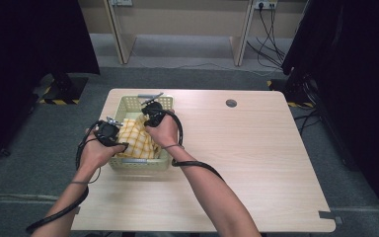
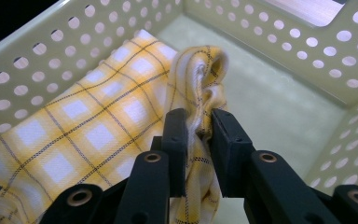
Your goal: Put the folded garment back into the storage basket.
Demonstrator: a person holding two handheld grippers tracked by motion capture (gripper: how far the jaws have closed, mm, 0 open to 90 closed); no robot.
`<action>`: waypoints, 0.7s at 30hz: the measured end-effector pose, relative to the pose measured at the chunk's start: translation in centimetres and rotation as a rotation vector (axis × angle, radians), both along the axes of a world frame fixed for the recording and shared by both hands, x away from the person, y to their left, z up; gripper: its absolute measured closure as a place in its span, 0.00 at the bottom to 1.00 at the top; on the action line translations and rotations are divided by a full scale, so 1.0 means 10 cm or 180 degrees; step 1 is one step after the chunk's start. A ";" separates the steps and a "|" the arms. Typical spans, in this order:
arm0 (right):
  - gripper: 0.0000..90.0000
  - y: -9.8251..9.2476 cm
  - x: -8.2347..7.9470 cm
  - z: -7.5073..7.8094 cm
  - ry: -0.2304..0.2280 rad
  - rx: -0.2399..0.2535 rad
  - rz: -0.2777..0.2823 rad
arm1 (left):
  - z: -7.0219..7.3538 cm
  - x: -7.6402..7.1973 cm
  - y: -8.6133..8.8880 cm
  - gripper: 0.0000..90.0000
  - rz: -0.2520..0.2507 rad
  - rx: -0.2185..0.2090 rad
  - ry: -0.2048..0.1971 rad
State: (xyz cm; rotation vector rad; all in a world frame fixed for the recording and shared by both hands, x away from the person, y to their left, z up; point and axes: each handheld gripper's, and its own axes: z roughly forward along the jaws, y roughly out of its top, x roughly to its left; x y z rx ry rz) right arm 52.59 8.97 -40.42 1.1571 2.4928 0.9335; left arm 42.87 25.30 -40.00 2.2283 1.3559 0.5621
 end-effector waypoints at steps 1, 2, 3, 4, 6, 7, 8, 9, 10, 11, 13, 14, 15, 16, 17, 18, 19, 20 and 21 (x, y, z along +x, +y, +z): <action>0.85 0.00 0.00 0.00 0.0004 -0.0010 0.0004 | 0.00 0.00 0.00 0.54 0.0000 -0.0007 -0.0012; 0.84 0.00 0.00 0.00 0.0022 -0.0022 0.0009 | 0.00 0.00 -0.01 0.53 0.0005 -0.0009 -0.0019; 0.84 0.00 0.00 -0.01 0.0036 -0.0032 0.0011 | -0.01 -0.01 -0.01 0.52 0.0005 -0.0004 -0.0024; 0.84 0.00 0.00 -0.01 0.0041 -0.0044 0.0014 | -0.01 -0.01 -0.01 0.52 0.0007 -0.0003 -0.0027; 0.84 0.00 0.00 -0.01 0.0047 -0.0062 0.0023 | -0.01 -0.01 -0.01 0.51 0.0012 -0.0003 -0.0033; 0.84 0.00 0.01 -0.01 0.0058 -0.0068 0.0024 | -0.01 -0.01 -0.01 0.50 0.0018 0.0000 -0.0041; 0.84 0.00 0.01 -0.01 0.0075 -0.0076 0.0025 | -0.01 -0.01 0.00 0.50 0.0025 0.0000 -0.0050; 0.84 0.00 0.01 -0.02 0.0085 -0.0078 0.0029 | -0.01 -0.01 0.00 0.49 0.0031 0.0001 -0.0055; 0.84 0.00 0.01 -0.02 0.0088 -0.0085 0.0030 | -0.01 -0.01 0.00 0.49 0.0037 -0.0001 -0.0059; 0.83 0.00 0.01 -0.02 0.0095 -0.0095 0.0035 | -0.01 -0.01 0.00 0.48 0.0039 0.0001 -0.0059; 0.83 0.01 0.00 -0.02 0.0105 -0.0111 0.0040 | -0.01 -0.01 0.01 0.48 0.0049 0.0008 -0.0065; 0.83 0.01 0.00 -0.02 0.0109 -0.0115 0.0046 | 0.00 -0.02 0.01 0.48 0.0052 0.0006 -0.0072; 0.82 0.01 0.00 -0.02 0.0109 -0.0124 0.0052 | 0.00 -0.02 0.00 0.47 0.0051 0.0007 -0.0075; 0.81 0.01 0.00 -0.02 0.0110 -0.0133 0.0056 | 0.00 -0.02 0.00 0.47 0.0051 0.0007 -0.0075; 0.80 0.01 0.00 -0.02 0.0112 -0.0149 0.0059 | 0.00 -0.02 0.00 0.47 0.0057 0.0000 -0.0088; 0.79 0.01 0.00 -0.02 0.0103 -0.0160 0.0061 | 0.00 -0.02 0.00 0.46 0.0061 -0.0008 -0.0092; 0.78 0.01 0.00 -0.01 0.0100 -0.0167 0.0061 | 0.00 -0.03 0.00 0.46 0.0069 -0.0017 -0.0101; 0.76 0.00 0.00 -0.01 0.0100 -0.0176 0.0064 | 0.00 -0.03 0.00 0.46 0.0072 -0.0024 -0.0108; 0.72 0.00 0.00 -0.01 0.0092 -0.0191 0.0061 | 0.01 -0.03 0.00 0.45 0.0077 -0.0037 -0.0118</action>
